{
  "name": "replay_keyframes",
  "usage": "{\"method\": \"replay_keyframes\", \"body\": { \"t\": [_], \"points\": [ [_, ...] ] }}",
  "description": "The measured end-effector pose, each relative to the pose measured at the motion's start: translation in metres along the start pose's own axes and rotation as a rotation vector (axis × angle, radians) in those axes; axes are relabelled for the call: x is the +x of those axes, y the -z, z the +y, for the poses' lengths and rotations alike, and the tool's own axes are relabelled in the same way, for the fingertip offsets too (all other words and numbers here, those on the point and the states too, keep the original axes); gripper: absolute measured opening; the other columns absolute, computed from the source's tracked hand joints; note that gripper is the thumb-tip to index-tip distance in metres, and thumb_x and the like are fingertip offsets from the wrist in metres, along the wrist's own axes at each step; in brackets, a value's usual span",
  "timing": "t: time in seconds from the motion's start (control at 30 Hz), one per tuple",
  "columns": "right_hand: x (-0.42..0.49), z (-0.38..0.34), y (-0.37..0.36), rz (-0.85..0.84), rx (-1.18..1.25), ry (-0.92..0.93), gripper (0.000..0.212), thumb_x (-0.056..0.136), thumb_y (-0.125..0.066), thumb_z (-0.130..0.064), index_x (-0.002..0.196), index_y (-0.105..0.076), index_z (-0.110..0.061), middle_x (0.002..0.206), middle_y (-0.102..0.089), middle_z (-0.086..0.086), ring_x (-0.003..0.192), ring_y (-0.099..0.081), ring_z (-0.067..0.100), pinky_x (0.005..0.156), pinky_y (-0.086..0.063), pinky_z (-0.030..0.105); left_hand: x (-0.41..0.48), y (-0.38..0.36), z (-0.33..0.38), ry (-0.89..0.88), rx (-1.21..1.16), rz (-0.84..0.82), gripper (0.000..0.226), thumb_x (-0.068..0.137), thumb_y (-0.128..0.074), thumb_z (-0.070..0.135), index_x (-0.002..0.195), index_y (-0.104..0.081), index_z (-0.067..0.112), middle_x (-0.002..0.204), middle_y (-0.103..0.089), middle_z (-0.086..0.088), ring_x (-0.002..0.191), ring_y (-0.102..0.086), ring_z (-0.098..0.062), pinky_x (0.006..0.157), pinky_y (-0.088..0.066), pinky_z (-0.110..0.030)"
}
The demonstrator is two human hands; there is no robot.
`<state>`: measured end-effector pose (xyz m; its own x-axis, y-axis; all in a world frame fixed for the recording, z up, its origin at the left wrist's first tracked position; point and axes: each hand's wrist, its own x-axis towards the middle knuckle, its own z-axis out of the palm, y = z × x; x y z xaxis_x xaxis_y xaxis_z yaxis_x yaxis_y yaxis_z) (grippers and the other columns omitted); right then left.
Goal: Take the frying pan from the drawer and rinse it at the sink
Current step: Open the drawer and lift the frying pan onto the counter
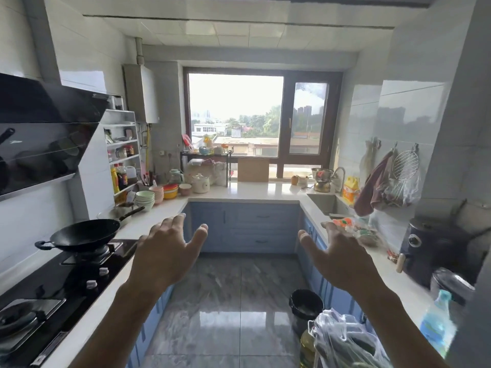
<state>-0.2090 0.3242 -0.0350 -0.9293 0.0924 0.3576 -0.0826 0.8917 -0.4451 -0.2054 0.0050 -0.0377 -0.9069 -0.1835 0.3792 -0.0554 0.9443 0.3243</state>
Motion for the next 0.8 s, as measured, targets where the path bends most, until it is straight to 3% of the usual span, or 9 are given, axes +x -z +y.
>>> {"method": "replay_keyframes", "body": {
  "t": [0.13, 0.33, 0.5, 0.8],
  "points": [
    [0.079, -0.010, -0.038, -0.002, 0.009, -0.015, 0.101, 0.083, -0.034, -0.080, 0.159, -0.046, -0.015, 0.162, -0.054, 0.008, 0.145, -0.055, 0.029, 0.115, -0.046, 0.046, 0.094, -0.033, -0.004, -0.018, -0.034, -0.025, 0.123, 0.075, -0.003, 0.087, 0.166, -0.045, 0.017, 0.169, -0.052, -0.012, 0.151, -0.053, -0.033, 0.122, -0.043, -0.053],
    [0.198, -0.010, -0.105, -0.014, -0.011, -0.081, 0.096, 0.086, -0.035, -0.078, 0.159, -0.046, -0.017, 0.163, -0.053, 0.006, 0.146, -0.055, 0.029, 0.117, -0.047, 0.047, 0.225, -0.095, -0.005, -0.048, -0.070, -0.066, 0.100, 0.089, -0.022, 0.077, 0.165, -0.048, 0.016, 0.166, -0.056, -0.011, 0.148, -0.056, -0.035, 0.119, -0.044, -0.051],
    [0.296, 0.019, -0.166, -0.053, 0.007, -0.140, 0.079, 0.101, -0.048, -0.067, 0.162, -0.041, -0.017, 0.167, -0.047, 0.006, 0.150, -0.049, 0.028, 0.117, -0.045, 0.047, 0.323, -0.171, -0.012, -0.033, -0.070, -0.133, 0.086, 0.104, -0.032, 0.075, 0.168, -0.043, 0.017, 0.172, -0.049, -0.008, 0.154, -0.049, -0.031, 0.123, -0.040, -0.051],
    [0.520, 0.083, -0.278, -0.123, 0.041, -0.173, 0.082, 0.101, -0.049, -0.068, 0.164, -0.038, -0.017, 0.169, -0.045, 0.003, 0.153, -0.044, 0.026, 0.121, -0.041, 0.048, 0.528, -0.309, 0.018, 0.025, -0.071, -0.190, 0.083, 0.106, -0.032, 0.071, 0.170, -0.039, 0.017, 0.174, -0.045, -0.004, 0.159, -0.043, -0.027, 0.128, -0.034, -0.049]
  ]
}}
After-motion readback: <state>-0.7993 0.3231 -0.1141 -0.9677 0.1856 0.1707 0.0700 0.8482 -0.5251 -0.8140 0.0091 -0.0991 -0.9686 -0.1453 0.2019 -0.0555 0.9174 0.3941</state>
